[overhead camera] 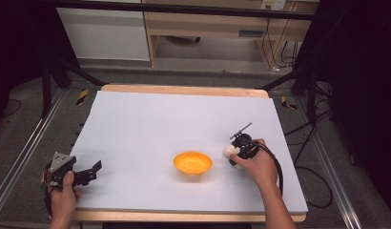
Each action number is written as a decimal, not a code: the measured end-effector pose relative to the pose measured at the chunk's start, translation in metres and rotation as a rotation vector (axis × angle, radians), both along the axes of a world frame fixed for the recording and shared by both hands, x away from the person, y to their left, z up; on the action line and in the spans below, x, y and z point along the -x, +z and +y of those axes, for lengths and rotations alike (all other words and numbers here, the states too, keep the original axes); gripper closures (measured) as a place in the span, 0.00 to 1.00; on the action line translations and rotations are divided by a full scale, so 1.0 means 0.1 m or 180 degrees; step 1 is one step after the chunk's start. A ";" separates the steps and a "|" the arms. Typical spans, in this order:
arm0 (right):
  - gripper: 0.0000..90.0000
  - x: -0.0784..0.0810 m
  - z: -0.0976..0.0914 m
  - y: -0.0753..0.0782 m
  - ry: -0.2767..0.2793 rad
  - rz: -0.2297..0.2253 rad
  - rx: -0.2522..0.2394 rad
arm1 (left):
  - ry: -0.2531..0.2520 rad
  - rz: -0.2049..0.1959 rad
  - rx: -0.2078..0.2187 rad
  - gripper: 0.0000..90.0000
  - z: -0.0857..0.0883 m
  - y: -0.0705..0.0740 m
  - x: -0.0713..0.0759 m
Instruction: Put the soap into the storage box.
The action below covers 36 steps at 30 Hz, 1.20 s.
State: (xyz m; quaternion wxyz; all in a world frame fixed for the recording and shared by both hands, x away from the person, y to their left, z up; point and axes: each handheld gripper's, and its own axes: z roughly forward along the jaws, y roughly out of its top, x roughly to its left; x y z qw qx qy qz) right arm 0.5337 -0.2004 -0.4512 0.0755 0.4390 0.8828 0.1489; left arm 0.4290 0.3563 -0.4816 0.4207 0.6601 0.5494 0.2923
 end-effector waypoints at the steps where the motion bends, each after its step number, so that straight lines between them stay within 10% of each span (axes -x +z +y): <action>1: 0.51 0.01 0.00 0.00 0.0020 -0.0004 -0.0028 | 0.0001 0.0001 0.0000 0.00 0.00 0.00 0.00; 36: 0.55 0.12 0.15 0.37 0.0623 -0.0243 0.0052 | 0.0001 0.0005 -0.0005 0.00 -0.01 0.00 0.00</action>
